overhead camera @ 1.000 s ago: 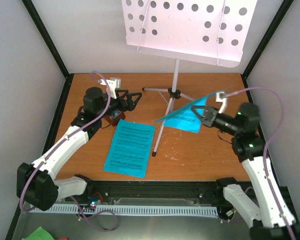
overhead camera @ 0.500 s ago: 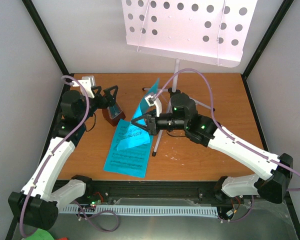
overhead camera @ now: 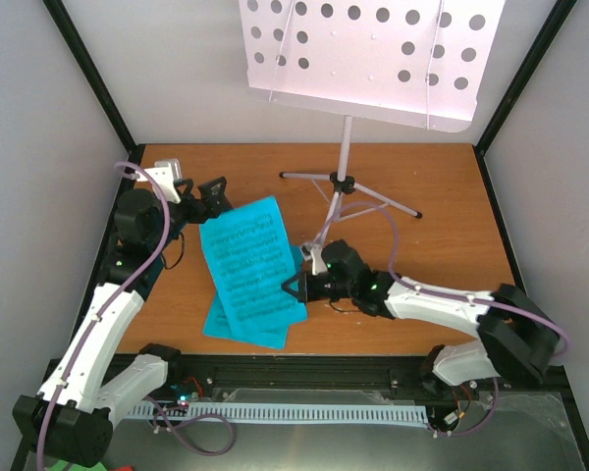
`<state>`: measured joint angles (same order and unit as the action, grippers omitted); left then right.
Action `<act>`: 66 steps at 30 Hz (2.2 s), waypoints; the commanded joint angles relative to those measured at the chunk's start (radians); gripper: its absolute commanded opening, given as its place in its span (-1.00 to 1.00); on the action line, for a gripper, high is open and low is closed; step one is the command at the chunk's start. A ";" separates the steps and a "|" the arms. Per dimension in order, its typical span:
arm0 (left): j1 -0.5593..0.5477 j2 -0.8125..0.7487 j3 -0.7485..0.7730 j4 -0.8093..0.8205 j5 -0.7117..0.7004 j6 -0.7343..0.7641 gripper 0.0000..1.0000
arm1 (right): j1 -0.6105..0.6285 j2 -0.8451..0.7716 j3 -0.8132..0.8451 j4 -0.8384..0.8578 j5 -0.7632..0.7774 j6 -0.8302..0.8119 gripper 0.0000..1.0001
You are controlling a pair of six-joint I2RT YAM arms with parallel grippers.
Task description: Pack up the instrument practice props
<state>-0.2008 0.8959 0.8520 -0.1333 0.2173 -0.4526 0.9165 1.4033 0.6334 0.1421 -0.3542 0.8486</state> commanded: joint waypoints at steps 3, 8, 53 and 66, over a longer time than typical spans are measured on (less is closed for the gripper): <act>0.009 -0.054 -0.070 -0.020 0.043 -0.045 0.99 | 0.008 0.098 -0.051 0.191 0.026 0.204 -0.94; 0.009 -0.070 -0.068 -0.053 0.044 -0.037 0.99 | 0.028 0.171 0.032 0.142 0.009 0.179 -0.95; 0.020 0.006 -0.122 0.103 -0.024 0.428 0.99 | -0.720 -0.125 0.107 0.207 -0.315 0.171 0.72; 0.020 0.008 -0.126 0.112 -0.023 0.449 0.99 | -0.769 0.042 0.188 0.260 -0.373 0.153 0.27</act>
<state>-0.1898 0.9073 0.7223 -0.0513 0.2054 -0.0334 0.1604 1.4250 0.7692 0.3653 -0.6884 1.0229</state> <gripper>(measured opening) 0.995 0.649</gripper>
